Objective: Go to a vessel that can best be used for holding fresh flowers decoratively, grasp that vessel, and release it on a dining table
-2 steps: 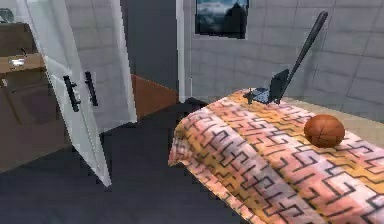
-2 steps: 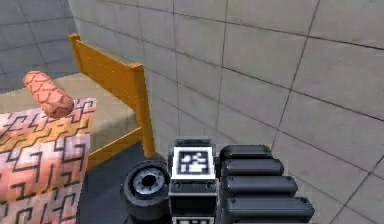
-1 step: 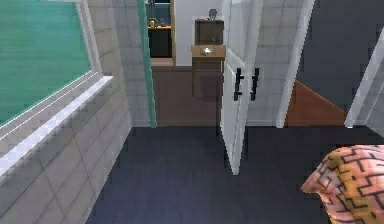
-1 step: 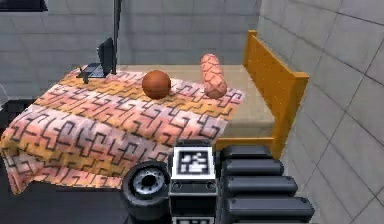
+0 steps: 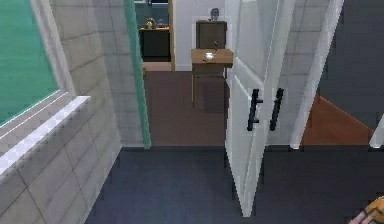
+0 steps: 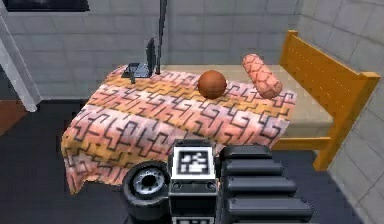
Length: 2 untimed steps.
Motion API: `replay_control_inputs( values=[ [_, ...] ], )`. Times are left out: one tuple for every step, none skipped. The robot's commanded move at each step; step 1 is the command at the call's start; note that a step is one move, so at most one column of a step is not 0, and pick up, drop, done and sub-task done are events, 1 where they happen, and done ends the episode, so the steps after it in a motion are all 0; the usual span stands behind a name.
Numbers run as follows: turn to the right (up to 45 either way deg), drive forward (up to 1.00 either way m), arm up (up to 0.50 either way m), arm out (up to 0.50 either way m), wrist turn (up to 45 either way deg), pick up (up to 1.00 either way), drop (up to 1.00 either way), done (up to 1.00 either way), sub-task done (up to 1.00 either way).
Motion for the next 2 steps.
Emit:
replay_control_inputs(
  values=[
    [-3.0, 0.0, 0.0, 0.0, 0.0, 0.0, 0.0, 0.0, 0.0],
    [0.0, 1.0, 0.0, 0.0, 0.0, 0.0, 0.0, 0.0, 0.0]
  ],
)
